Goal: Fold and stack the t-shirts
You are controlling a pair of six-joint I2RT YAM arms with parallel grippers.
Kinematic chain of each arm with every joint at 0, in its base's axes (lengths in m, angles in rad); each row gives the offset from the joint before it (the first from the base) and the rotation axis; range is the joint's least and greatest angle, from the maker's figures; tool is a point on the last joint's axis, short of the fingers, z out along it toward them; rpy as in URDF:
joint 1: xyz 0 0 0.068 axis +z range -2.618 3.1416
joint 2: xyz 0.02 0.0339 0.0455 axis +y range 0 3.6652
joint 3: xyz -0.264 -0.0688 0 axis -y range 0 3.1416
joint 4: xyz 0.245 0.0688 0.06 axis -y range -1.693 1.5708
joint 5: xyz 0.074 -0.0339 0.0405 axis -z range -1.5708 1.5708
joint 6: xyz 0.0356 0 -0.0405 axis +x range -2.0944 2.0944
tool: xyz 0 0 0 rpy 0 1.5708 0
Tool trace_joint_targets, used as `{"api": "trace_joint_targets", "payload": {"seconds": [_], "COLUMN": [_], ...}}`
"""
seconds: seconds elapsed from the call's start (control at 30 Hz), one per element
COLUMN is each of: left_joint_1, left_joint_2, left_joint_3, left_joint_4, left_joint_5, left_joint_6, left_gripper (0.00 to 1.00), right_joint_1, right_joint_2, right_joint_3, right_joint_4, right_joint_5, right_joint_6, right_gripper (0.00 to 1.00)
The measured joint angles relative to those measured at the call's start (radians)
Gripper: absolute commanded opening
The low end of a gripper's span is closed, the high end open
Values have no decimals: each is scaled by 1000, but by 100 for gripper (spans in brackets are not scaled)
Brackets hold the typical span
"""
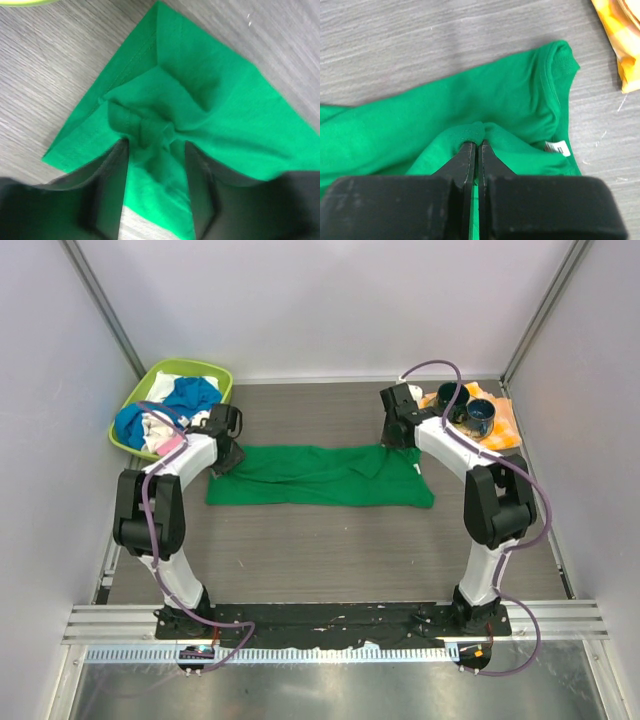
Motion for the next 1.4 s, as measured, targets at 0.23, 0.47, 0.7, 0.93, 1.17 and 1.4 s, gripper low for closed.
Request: {"api": "trace_joint_targets", "payload": {"seconds": [0.23, 0.47, 0.7, 0.93, 1.17, 1.4], "left_joint_1": [27, 33, -16, -37, -78, -114], "left_joint_2": [47, -6, -263, -478, -391, -202], "left_joint_3": [78, 15, -212, -385, -386, -292], "left_joint_4": [2, 41, 79, 101, 175, 261], "left_joint_5": [-5, 15, 36, 48, 75, 84], "left_joint_6": [-6, -46, -70, -81, -66, -42], "left_gripper": [100, 100, 100, 100, 100, 100], "right_joint_1": [-12, -3, 85, 158, 159, 157], "right_joint_2": [114, 84, -164, -225, -223, -275], "right_joint_3": [112, 74, -81, -148, -314, -427], "right_joint_4": [38, 171, 158, 137, 174, 200], "right_joint_5": [0, 19, 36, -41, -55, -16], "right_joint_6": [-16, -33, -33, -17, 24, 42], "right_gripper": [88, 98, 99, 98, 99, 99]}}
